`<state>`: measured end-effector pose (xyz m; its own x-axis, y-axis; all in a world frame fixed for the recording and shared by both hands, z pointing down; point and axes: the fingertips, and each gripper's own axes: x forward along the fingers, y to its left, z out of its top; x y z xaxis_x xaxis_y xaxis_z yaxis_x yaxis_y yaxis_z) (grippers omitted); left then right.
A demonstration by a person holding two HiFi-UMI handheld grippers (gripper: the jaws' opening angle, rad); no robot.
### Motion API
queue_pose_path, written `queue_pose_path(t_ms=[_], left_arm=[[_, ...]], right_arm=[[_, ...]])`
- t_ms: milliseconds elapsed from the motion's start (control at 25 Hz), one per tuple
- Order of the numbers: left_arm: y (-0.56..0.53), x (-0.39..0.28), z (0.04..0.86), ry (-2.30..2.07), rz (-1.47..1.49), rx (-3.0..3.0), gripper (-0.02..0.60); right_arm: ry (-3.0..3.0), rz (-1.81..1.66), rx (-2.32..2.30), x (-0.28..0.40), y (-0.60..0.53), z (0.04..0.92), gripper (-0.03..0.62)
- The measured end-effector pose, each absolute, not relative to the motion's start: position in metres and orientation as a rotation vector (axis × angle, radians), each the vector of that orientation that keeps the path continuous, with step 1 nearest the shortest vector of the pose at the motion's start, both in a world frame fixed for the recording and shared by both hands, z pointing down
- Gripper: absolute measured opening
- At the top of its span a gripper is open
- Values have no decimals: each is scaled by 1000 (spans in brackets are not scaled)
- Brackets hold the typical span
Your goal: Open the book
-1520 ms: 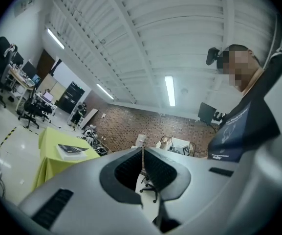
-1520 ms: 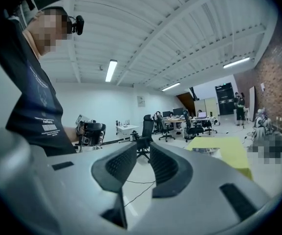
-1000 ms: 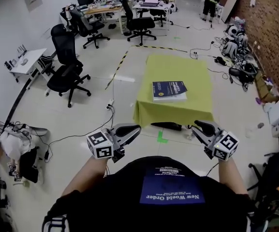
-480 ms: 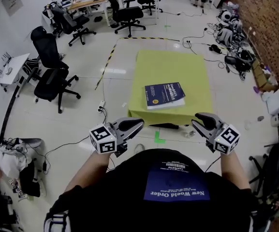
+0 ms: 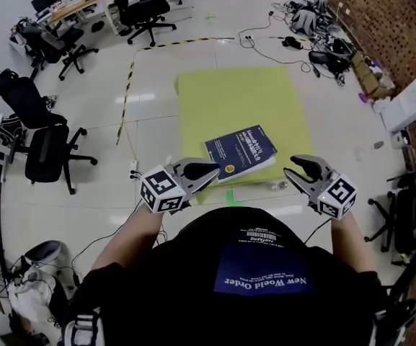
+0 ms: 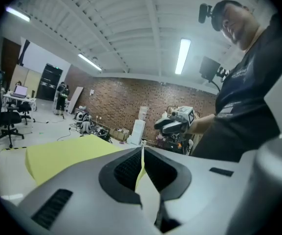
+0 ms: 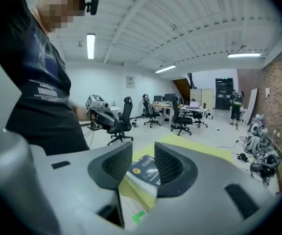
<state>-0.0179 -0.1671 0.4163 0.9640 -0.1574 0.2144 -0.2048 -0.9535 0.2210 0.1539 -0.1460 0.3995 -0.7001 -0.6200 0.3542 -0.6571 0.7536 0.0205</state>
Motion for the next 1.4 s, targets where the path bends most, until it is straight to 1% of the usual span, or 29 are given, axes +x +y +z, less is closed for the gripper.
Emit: queue_pose_path(t_ms=[160, 280, 320, 440, 520, 640, 720, 800, 920, 1040, 1280, 1400], left_arm=[[-196, 6, 448, -249, 451, 2885, 6], [-213, 24, 480, -259, 649, 2891, 9], [-219, 33, 491, -268, 727, 2891, 42], [-232, 61, 528, -303, 1001, 2875, 99], [-233, 73, 556, -309, 1186, 2828, 151], [-217, 78, 601, -277, 1447, 2742, 194], [-209, 80, 629, -235, 1563, 2707, 230], [-205, 77, 653, -179, 1644, 2693, 247], [-201, 66, 681, -121, 1720, 2720, 331], [-201, 65, 684, -117, 1732, 2833, 333], [-202, 67, 686, -226, 1750, 2903, 331], [-202, 67, 683, -232, 1705, 2896, 330]], right_arm=[[-2530, 131, 826, 152, -169, 433, 132], [-2467, 107, 665, 159, -188, 464, 153], [-2455, 92, 608, 163, -195, 475, 161], [-2431, 24, 419, 175, -217, 510, 185], [-2402, -42, 273, 176, -228, 536, 207], [-2321, -149, 57, 173, -225, 578, 249], [-2267, -208, -44, 172, -222, 606, 274], [-2211, -266, -101, 169, -223, 631, 300], [-2129, -349, -116, 165, -229, 664, 325], [-2065, -413, -71, 167, -233, 682, 332], [-2037, -415, -36, 167, -233, 678, 329], [-2033, -385, -64, 167, -225, 676, 249]])
